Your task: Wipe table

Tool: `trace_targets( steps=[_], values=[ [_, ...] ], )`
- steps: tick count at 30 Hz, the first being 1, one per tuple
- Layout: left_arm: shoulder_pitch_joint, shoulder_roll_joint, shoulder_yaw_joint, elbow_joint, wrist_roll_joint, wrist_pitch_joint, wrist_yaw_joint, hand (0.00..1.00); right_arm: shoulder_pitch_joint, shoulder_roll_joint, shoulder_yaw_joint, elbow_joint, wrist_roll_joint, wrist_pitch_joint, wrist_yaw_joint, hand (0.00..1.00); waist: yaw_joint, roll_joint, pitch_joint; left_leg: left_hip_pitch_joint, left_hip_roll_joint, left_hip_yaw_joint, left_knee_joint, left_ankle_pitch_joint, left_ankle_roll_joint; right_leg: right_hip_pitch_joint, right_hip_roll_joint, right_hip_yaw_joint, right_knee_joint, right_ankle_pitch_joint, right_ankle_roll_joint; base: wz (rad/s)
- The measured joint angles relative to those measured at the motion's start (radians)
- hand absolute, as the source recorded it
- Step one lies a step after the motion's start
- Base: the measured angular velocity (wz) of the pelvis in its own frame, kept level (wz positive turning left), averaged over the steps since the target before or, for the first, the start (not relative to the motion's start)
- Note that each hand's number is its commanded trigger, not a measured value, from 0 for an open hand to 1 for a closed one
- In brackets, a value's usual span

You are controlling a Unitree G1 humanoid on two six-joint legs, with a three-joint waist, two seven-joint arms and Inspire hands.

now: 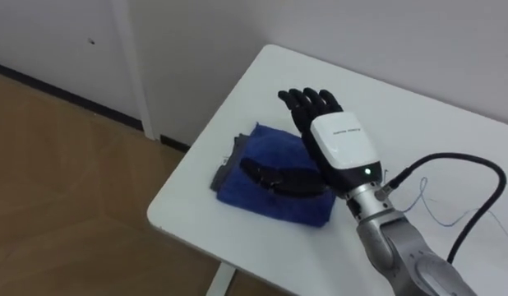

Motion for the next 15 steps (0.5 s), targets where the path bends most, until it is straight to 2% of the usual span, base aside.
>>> trace_targets(
  steps=[7,15],
  values=[
    [0.009,-0.001,0.000,0.011,0.020,0.017,0.000,0.00,0.001,0.000,0.005,0.139,0.000,0.025,0.044,0.00,0.002,0.010,0.0023,-0.003,0.000,-0.008,-0.001,0.000,0.000,-0.001,0.001,0.001,0.000,0.000,0.000,0.02],
    [0.016,-0.005,0.000,0.008,0.014,0.021,0.000,0.00,0.001,0.011,0.005,0.262,0.033,0.034,0.052,0.00,-0.001,0.021,-0.0070,0.001,-0.001,-0.009,0.002,0.000,0.000,0.001,0.000,0.000,-0.001,0.000,0.000,0.00]
  ],
)
